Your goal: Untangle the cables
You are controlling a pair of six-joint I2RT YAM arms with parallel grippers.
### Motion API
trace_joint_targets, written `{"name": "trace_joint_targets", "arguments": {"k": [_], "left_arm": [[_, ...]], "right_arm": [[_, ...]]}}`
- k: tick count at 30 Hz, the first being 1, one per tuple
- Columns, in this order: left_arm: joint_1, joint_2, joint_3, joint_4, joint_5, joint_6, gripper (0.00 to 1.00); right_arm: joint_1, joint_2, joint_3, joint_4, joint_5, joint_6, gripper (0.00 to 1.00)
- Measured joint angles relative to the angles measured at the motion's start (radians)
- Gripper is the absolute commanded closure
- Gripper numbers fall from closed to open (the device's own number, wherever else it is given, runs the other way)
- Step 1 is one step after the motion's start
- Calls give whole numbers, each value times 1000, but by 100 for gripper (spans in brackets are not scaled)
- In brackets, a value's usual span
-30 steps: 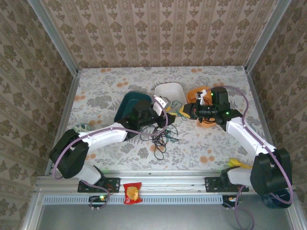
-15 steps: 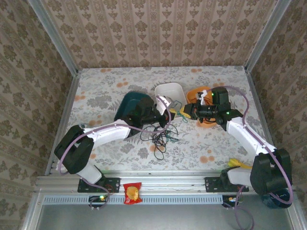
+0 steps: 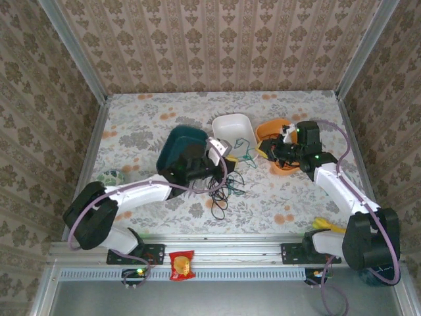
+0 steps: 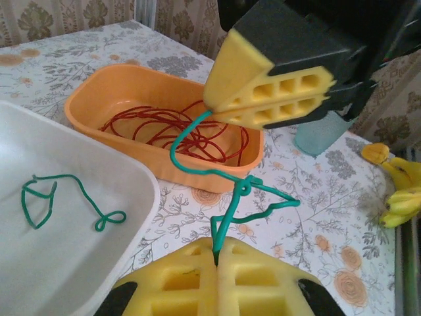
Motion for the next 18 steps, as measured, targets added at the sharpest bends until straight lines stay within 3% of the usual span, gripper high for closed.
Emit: {"name": "trace_joint_targets", "arguments": {"k": [11, 12, 14, 16, 18], "left_arm": [[14, -185, -140, 51, -37, -97, 100], [21, -190, -140, 51, -41, -100, 100], [40, -190, -136, 41, -60, -104, 100], [55, -176, -120, 22, -96, -104, 100], [71, -137, -75, -6, -133, -104, 100]], "right_arm": [[-24, 0, 2, -76, 115, -46, 100], [-24, 0, 3, -79, 116, -53, 96], [-23, 2, 17, -85, 113, -68, 66], [-23, 3, 42, -87, 119, -89, 53], [-23, 0, 61, -86, 134, -111, 49]]}}
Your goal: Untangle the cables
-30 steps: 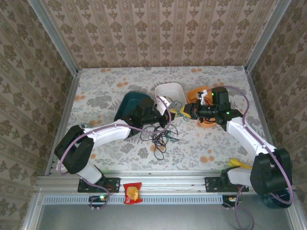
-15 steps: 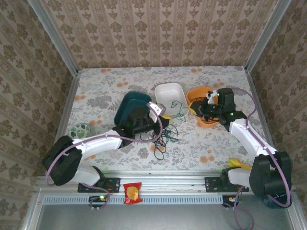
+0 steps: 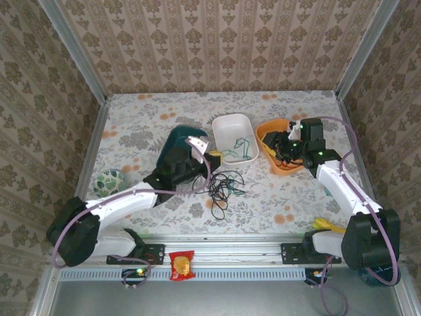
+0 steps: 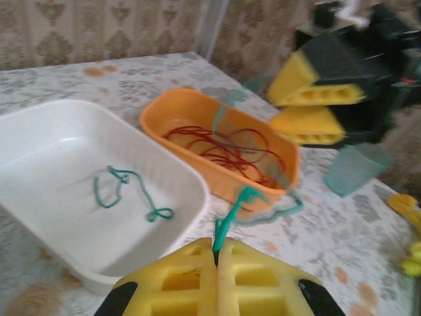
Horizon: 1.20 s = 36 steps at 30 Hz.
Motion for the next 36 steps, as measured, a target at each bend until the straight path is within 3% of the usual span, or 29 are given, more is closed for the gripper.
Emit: {"name": "trace_joint_targets", "arguments": {"k": [10, 14, 17, 19, 29, 36], "left_arm": [[54, 371, 299, -85, -188, -20, 100], [50, 475, 375, -119, -235, -11, 58], [40, 493, 394, -122, -248, -3, 41], [35, 483, 394, -114, -252, 2, 36], [-50, 197, 262, -190, -356, 57, 34], [-156, 149, 113, -314, -461, 58, 36]], "right_arm": [[0, -81, 7, -69, 72, -91, 48], [4, -84, 7, -104, 70, -131, 47], [34, -82, 8, -151, 71, -183, 47], [77, -76, 14, -194, 75, -227, 47], [388, 118, 98, -437, 187, -493, 48], [451, 310, 110, -498, 254, -550, 51]]}}
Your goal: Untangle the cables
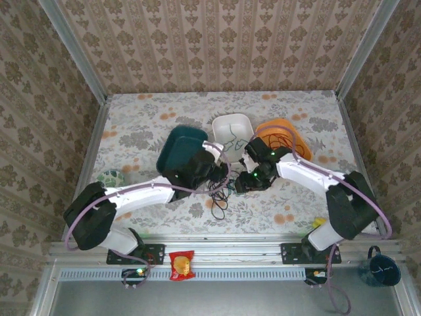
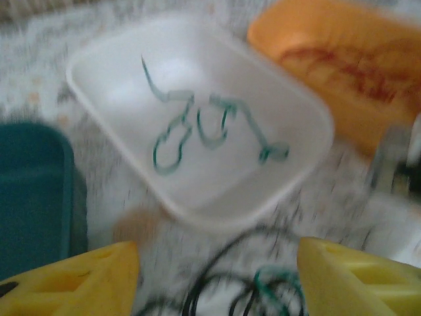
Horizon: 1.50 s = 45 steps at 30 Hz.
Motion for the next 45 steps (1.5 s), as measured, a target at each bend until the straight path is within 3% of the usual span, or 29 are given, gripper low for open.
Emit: {"name": "trace_joint_targets", "arguments": {"k": [13, 15, 20, 23, 30, 37, 45], "left_arm": [[-49, 109, -48, -47, -87, -43, 42], [-54, 127, -45, -47, -87, -43, 43], [-56, 158, -22, -47, -86, -43, 46], [-60, 180, -3, -43, -86, -42, 50], [-63, 227, 1, -39, -85, -42, 65], [-63, 268, 1, -41, -76, -50, 100], [-69, 262, -16, -26, -57, -58, 97]], "right_arm": [[0, 165, 20, 42, 27, 1, 56], [0, 179, 21, 48, 42, 3, 62], [0, 192, 23, 56, 75, 10, 87], [0, 188, 28, 61, 91, 11, 93], [-8, 57, -15, 58, 211, 39, 99], [-59, -111, -22, 53, 351, 75, 100], [-102, -225, -53, 56, 415, 94, 100]]}}
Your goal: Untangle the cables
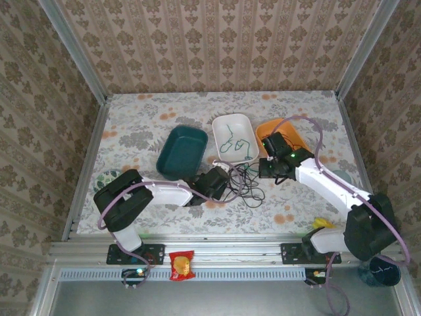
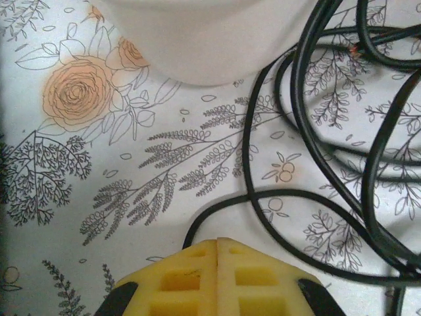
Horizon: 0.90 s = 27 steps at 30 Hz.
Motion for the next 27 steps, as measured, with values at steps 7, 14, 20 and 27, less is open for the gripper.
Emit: {"name": "trace_joint_targets", "arguments": {"k": [7, 14, 20, 27], "left_arm": [[0, -188, -124, 116, 148, 68, 62], [4, -219, -36, 158, 270, 214, 57], [55, -140, 47, 138, 322, 335, 58], [139, -127, 86, 55, 512, 395, 82]], "right_arm": [[-2, 2, -35, 13, -119, -12, 100], [-2, 21, -38, 52, -293, -30, 100], [-10, 29, -38, 55, -415, -38, 100], [-37, 29, -32, 60, -507, -37, 100]]}}
